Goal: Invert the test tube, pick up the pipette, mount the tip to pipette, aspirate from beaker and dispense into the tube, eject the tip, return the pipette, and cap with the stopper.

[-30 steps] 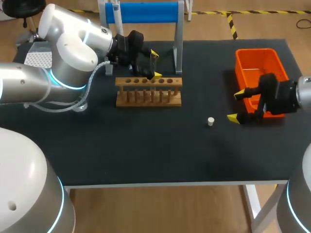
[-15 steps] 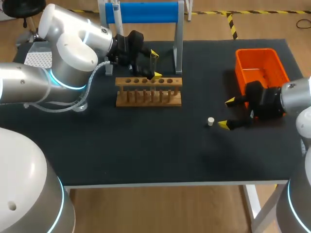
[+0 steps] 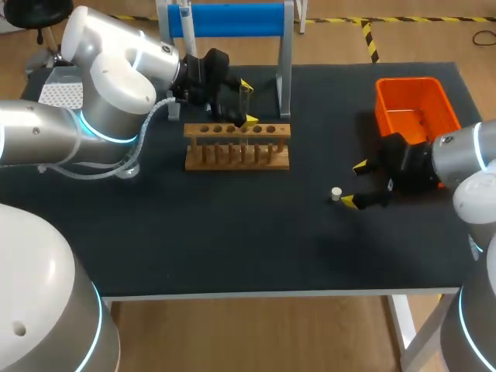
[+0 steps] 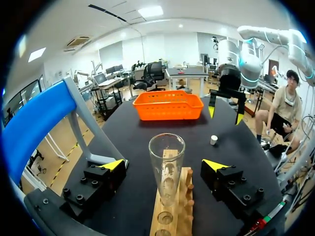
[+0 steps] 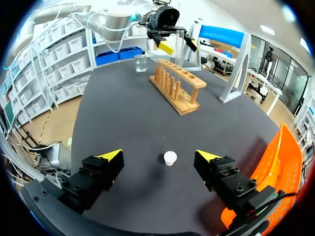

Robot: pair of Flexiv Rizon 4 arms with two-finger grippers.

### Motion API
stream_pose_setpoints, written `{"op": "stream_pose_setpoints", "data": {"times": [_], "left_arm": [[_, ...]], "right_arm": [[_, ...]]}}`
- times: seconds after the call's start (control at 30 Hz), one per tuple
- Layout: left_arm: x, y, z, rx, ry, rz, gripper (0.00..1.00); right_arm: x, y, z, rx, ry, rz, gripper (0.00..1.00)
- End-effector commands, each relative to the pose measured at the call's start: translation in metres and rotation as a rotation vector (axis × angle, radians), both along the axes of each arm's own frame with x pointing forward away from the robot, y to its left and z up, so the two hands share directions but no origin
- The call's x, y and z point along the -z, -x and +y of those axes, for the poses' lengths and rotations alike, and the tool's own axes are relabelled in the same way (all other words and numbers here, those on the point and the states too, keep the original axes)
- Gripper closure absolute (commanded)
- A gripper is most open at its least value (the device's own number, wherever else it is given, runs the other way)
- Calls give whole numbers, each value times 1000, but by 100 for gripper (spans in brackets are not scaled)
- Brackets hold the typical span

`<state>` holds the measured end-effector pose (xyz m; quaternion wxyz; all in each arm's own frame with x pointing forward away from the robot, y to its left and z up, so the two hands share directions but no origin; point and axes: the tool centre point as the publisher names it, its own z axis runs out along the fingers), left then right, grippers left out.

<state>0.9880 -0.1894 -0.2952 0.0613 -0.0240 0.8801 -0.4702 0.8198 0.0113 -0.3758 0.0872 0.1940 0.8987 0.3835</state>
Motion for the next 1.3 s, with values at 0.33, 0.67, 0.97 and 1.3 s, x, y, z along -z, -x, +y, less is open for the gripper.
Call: {"op": "stream_pose_setpoints", "data": {"times": [0.33,0.67,0.97,1.3], "left_arm": [[0,-1,0,2,-2,2,0],[0,-1,0,2,-2,2,0],[0,-1,0,2,-2,2,0],[0,-1,0,2,-2,2,0]], "right_arm": [[12,-3,4,40,42,22,24],[19,0,6,49,54,41,33],[28,0,7,55,63,58,49],[35,-4,8,61,71,71,40]]}}
